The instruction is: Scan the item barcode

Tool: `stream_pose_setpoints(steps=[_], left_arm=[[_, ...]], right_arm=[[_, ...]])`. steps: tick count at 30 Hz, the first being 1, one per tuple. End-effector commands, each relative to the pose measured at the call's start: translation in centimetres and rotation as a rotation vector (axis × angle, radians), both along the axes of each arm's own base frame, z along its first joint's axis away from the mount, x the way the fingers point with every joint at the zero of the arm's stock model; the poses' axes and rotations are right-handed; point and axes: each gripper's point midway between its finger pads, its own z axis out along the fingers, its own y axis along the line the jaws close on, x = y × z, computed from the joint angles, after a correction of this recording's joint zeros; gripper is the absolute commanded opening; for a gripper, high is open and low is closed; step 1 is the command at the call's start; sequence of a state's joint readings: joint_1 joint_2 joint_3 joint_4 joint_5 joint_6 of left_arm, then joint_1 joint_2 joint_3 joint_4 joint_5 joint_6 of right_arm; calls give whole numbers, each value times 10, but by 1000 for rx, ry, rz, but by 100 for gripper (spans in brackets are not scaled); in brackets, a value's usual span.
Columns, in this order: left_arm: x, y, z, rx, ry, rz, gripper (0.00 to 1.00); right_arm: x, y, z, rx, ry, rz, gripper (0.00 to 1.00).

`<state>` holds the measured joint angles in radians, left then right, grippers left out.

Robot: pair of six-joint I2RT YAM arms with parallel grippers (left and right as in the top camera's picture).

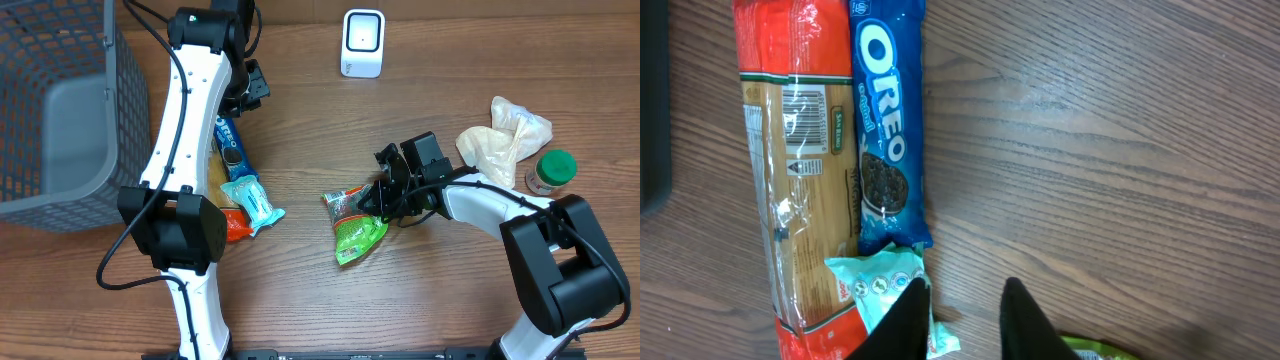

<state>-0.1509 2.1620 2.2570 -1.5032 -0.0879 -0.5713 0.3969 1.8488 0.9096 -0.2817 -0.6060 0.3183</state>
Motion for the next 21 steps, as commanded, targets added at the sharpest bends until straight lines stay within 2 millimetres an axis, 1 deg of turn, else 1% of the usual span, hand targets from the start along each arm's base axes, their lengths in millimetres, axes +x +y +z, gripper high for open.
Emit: stream_pose_setpoints(steps=[1,3,6,10,11,13,14,15,17,18,21], left_arm=[[-1,-1,-5,16,14,7,21],[-2,-1,-5,16,16,7,24],[-1,-1,-5,16,15,7,33],[-1,-1,-5,16,15,7,46],[-1,-1,-5,16,15,7,58],[-1,-1,-5,16,15,7,78],[-1,-1,-5,16,15,7,96],[-1,-1,-5,16,15,7,100],[-1,-1,-5,16,15,6,100],[-1,-1,-5,16,15,6,100],[-1,-1,-5,16,15,6,100]], right_arm=[[-10,-10,-22,-67,48,-7,4],[-10,-10,-16,-52,60,-8,4],[-5,-11,1,-26,59,0,4],[2,-8,38,12,-6,30,4],[4,-7,50,18,-37,42,4],[8,-6,75,34,-96,54,4],[10,-5,91,45,-136,58,4],[11,-5,105,57,-170,59,4],[13,-4,135,82,-245,59,4],[14,-4,155,99,-294,59,4],[12,-4,193,132,-389,58,4]])
